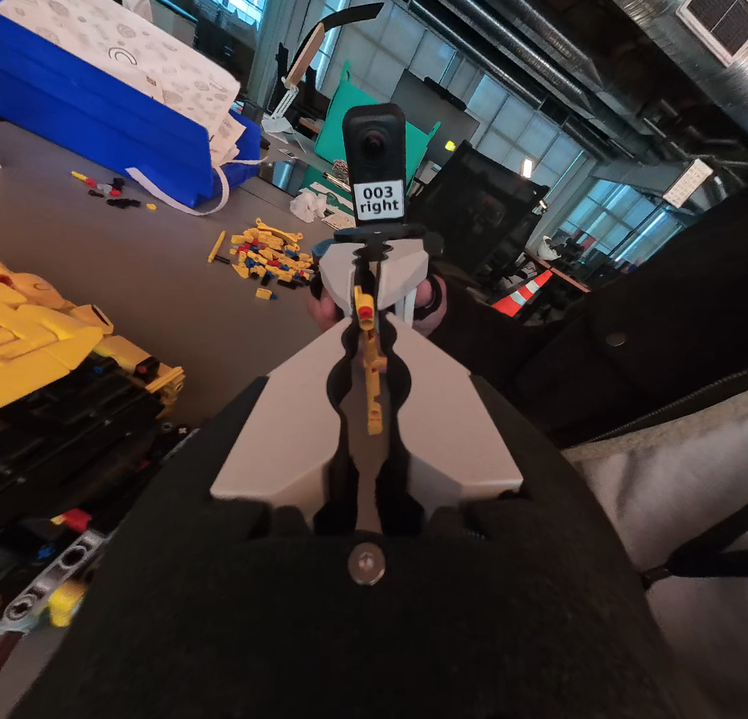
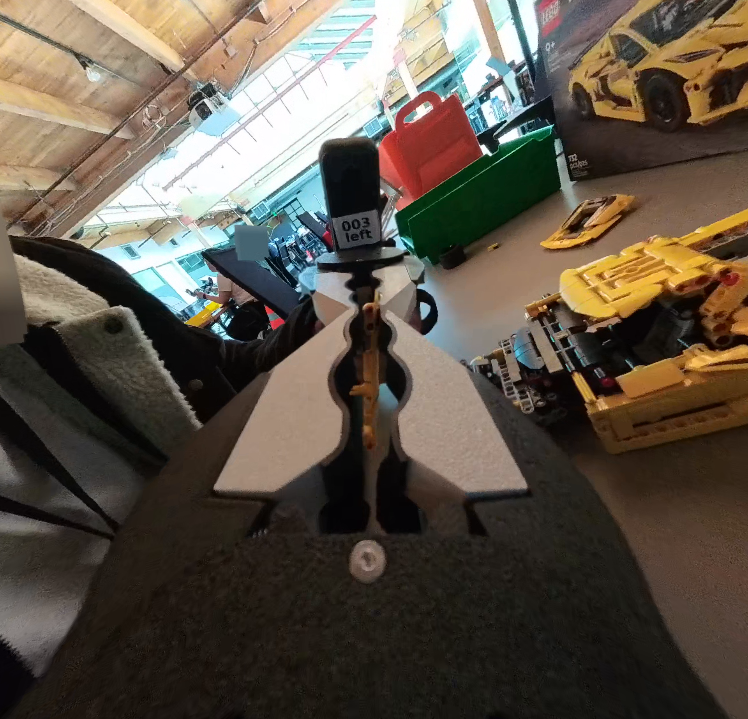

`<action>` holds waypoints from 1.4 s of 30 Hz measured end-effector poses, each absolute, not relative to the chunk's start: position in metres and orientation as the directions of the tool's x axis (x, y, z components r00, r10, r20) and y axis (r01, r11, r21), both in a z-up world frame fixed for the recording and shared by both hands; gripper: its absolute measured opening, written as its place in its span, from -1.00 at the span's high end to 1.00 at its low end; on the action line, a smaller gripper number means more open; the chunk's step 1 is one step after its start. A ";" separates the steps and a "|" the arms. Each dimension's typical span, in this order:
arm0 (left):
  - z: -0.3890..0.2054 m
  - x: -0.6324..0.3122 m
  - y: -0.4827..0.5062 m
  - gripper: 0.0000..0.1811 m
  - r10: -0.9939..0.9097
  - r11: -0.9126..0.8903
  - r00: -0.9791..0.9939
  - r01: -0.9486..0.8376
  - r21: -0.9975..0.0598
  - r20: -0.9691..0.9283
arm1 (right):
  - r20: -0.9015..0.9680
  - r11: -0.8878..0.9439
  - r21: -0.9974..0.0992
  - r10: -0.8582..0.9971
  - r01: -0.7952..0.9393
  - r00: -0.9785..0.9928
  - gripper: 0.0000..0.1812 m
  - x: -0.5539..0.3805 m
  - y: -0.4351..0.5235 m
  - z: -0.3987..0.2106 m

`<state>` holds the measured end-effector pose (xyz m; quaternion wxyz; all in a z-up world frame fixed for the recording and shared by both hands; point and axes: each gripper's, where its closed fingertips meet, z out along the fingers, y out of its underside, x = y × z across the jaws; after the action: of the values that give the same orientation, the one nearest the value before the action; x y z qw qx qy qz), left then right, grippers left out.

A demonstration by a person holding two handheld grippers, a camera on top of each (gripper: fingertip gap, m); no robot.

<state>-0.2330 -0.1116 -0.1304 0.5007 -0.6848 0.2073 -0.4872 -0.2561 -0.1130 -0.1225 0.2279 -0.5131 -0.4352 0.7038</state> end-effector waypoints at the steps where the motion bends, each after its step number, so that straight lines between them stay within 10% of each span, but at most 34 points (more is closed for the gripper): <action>1: -0.130 -0.234 -0.112 0.93 -0.775 -0.394 0.456 0.192 -0.899 0.437 | -0.517 -0.511 -0.851 0.774 0.121 -0.365 0.93 -0.256 -0.113 -0.122; 18: -0.151 -0.254 -0.087 0.93 -0.586 -0.075 0.779 -0.329 -0.941 -0.225 | -0.290 -0.277 -0.955 0.948 0.105 -0.133 0.79 -0.261 -0.093 -0.137; 42: -0.168 -0.278 -0.074 0.94 -0.239 -0.101 0.510 -0.859 -0.501 -0.826 | -0.333 -0.346 -0.919 0.938 0.191 0.096 0.92 -0.276 -0.084 -0.160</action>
<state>-0.2784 -0.0736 -0.1679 0.5366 -0.6834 0.4019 0.2888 -0.2759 -0.0841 -0.1598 0.3669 -0.6431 -0.4387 0.5093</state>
